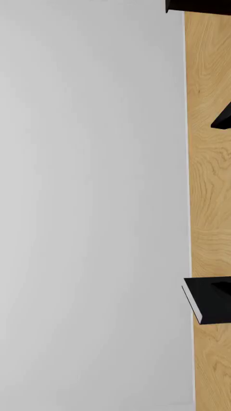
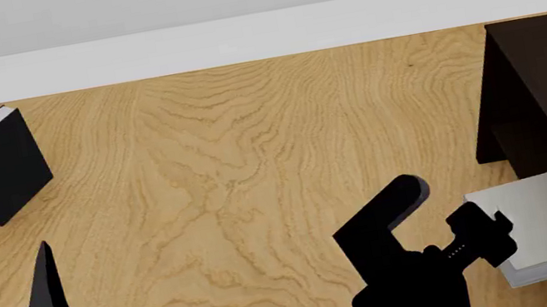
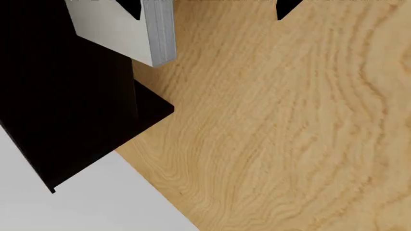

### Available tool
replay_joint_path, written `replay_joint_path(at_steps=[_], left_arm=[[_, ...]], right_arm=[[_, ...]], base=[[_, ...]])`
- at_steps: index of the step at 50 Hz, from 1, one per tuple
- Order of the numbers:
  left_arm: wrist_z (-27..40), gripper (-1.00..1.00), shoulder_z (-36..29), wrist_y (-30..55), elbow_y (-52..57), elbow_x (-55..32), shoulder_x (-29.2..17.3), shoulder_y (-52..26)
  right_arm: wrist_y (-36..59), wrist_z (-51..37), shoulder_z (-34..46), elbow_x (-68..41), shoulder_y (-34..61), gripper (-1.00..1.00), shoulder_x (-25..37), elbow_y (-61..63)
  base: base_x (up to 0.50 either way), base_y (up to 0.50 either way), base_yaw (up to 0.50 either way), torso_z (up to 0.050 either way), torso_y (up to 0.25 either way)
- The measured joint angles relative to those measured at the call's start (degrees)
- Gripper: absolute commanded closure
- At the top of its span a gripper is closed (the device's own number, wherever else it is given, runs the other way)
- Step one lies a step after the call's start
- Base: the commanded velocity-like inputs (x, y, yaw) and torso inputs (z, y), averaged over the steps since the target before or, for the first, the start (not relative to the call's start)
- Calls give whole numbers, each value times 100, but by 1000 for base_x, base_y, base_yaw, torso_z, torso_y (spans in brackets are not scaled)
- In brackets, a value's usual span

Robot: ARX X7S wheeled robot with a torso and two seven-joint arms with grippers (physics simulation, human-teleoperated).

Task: Pick up the book on the right and place it on the cabinet shelf.

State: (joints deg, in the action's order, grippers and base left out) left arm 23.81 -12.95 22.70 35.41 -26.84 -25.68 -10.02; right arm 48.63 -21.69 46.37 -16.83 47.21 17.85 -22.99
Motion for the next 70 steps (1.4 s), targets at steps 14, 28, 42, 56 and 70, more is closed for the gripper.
replay_joint_path(at_steps=[14,28,42,56,70], left_arm=[[13,-100,-28,5,-9,-7,-6,-22],[37,-100,-81,24,-25,12,-3,-56],[55,-100,-102,27,-44,0,-4,-71],[39,-100,-75,-24,-86,-43,-18,-62],[21,-100,-66,-88,-164,-48,-28,-58]], right_arm=[[-138,135,-99,-120,15,-100,-55,-253],[-322,250,-159,-191,9,-100,-94,-515],[-406,328,-200,-257,-5,-100,-115,-649],[-509,407,-199,-272,43,-100,-177,-875],[-859,559,-174,-207,218,-100,-344,-1598]], base=[[0,0,0,0,0],[0,0,0,0,0],[0,0,0,0,0],[0,0,0,0,0],[0,0,0,0,0]])
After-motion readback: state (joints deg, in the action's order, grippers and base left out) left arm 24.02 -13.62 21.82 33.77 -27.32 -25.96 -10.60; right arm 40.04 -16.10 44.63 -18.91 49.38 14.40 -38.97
